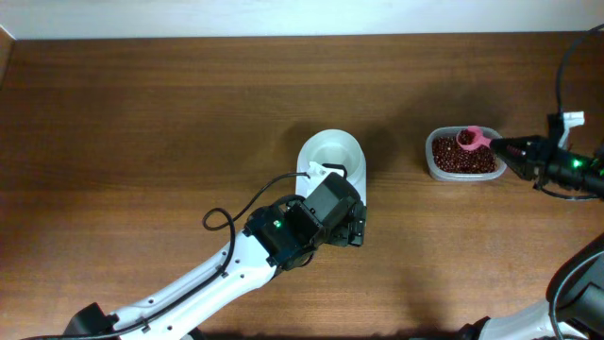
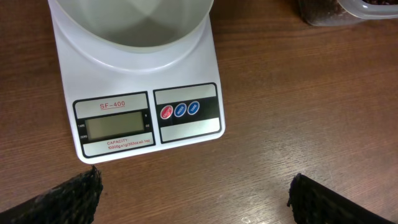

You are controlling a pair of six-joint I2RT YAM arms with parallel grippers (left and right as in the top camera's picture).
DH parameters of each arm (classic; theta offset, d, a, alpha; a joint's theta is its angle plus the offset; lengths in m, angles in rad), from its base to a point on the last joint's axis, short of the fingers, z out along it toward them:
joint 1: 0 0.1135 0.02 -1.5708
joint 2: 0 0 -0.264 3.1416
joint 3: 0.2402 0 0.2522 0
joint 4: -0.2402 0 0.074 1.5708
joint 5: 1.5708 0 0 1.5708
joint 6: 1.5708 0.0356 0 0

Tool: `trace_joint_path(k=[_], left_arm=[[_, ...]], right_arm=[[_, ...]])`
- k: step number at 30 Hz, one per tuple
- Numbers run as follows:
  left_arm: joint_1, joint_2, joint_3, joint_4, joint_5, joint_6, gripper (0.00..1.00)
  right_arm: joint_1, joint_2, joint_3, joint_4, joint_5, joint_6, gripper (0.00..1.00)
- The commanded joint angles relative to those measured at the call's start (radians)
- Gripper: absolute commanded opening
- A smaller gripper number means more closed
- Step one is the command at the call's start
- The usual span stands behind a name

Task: Scoop and weigh 50g on scale
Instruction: 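Lift the filled pink scoop out of the tub with the right gripper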

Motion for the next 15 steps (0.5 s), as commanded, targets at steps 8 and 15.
trace_joint_path(k=[8, 15], left_arm=[[-0.002, -0.007, 0.003, 0.001, -0.011, -0.012, 0.99], [-0.002, -0.007, 0.003, 0.001, -0.011, -0.012, 0.99]], right_arm=[[0.099, 0.007, -0.005, -0.043, -0.321, -0.053, 0.04], [0.237, 0.006, -0.005, -0.039, -0.321, -0.057, 0.04]])
